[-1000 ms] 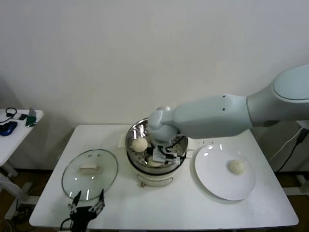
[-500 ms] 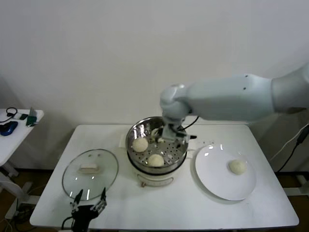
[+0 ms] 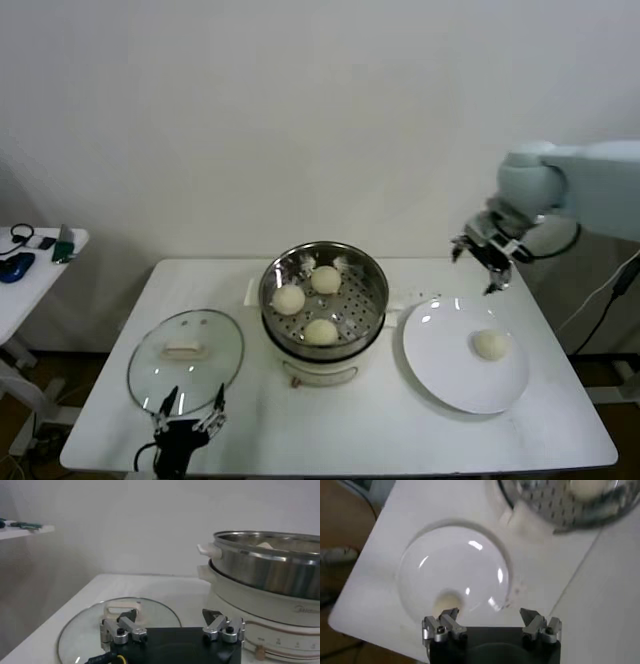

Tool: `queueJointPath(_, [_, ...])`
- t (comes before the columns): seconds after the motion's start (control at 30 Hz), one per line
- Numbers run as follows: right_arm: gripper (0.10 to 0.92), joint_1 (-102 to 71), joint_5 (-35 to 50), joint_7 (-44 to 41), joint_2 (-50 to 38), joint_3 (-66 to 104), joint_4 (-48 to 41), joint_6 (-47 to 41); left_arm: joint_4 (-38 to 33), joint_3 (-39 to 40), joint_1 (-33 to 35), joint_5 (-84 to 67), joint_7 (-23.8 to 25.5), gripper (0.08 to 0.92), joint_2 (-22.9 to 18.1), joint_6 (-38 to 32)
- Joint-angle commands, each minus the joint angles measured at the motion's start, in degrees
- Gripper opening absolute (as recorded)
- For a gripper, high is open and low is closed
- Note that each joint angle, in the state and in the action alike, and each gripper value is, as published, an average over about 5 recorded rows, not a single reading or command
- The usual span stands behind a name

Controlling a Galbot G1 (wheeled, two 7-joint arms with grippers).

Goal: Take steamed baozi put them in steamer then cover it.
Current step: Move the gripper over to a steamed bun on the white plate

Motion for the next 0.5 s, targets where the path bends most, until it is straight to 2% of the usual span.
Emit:
queueJointPath(0.03, [0.823, -27.19, -5.80, 3.12, -13.69, 16.61, -8.94, -7.38, 0.09, -0.30, 0.55, 1.11, 0.10, 0.823, -0.91, -0.49])
queueJointPath(0.23, [0.823, -38.68, -8.60, 3.89, -8.54, 28.06, -17.87, -6.17, 0.30, -0.76, 1.63, 1.90, -0.05, 0.823, -1.81, -0.75])
queueJointPath(0.5, [0.823, -44.69, -9.45, 3.64, -3.94, 32.57, -23.84, -5.06, 0.77, -0.60, 2.03, 2.83, -0.25, 0.823, -2.66, -0.90])
